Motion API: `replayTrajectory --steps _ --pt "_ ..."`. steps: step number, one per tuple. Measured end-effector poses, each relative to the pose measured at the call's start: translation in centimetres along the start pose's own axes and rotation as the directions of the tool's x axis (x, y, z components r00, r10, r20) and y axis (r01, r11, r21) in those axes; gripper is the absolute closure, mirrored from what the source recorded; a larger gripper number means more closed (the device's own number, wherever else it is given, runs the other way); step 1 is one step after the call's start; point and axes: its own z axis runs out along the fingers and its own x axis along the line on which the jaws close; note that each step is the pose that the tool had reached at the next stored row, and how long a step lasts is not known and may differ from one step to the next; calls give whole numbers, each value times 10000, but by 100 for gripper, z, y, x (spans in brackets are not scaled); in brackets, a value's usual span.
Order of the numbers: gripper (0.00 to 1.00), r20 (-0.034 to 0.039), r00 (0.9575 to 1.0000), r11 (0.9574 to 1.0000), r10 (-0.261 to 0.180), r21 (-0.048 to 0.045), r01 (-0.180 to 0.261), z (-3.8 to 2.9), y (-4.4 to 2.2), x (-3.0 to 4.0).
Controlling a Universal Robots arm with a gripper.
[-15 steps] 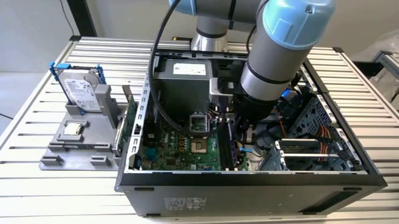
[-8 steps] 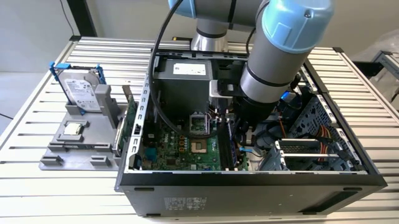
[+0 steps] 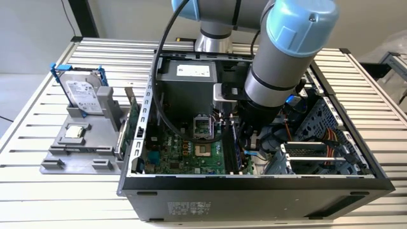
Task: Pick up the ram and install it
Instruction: 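Press down the ram until it locks into place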
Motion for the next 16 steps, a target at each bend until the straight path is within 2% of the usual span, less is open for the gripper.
replayTrajectory --steps 7,16 --pt "100 0 10000 10000 0 0 0 9 0 1" --pt "100 -1 10000 10000 0 4 0 52 -1 3"
